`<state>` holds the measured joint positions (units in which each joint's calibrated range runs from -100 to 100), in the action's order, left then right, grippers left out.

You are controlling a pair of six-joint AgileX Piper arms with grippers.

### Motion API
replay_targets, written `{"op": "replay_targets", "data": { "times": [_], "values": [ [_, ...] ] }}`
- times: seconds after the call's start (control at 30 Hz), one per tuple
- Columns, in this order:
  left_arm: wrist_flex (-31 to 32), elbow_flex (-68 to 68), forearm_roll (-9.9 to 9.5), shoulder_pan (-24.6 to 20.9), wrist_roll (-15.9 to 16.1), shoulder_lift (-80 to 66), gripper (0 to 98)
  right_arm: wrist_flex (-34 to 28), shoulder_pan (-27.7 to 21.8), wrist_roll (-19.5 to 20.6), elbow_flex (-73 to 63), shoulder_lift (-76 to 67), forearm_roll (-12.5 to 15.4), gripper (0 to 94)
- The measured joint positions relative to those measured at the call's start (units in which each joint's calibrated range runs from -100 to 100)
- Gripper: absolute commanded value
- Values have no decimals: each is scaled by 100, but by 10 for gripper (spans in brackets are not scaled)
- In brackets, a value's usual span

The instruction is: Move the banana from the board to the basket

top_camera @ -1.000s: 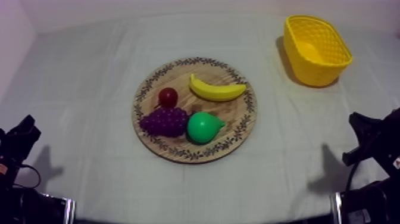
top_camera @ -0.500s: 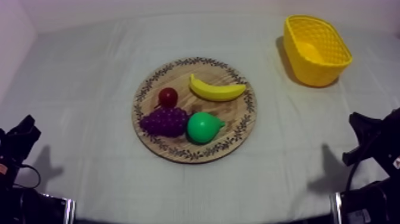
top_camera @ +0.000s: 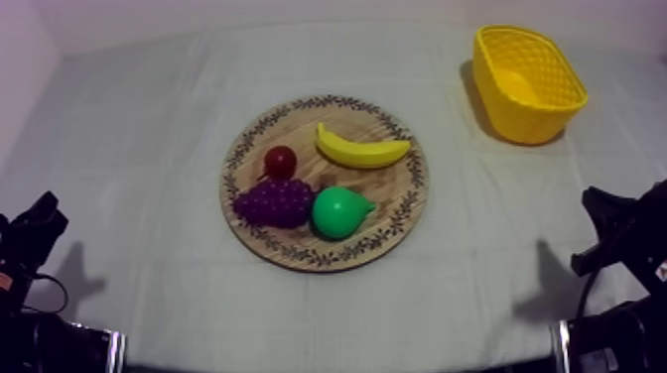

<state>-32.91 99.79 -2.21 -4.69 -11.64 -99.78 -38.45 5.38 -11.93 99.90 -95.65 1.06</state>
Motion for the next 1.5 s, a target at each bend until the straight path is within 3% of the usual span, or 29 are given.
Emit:
{"op": "replay_targets", "data": {
  "times": [1.1, 1.5],
  "values": [
    [0, 0, 0, 0, 0, 0, 1, 11, -25, 31, 0, 11, -29, 5],
    [0, 0, 0, 0, 0, 0, 1, 45, 52, -62, -1112, 1462, -25, 5]
  ]
}}
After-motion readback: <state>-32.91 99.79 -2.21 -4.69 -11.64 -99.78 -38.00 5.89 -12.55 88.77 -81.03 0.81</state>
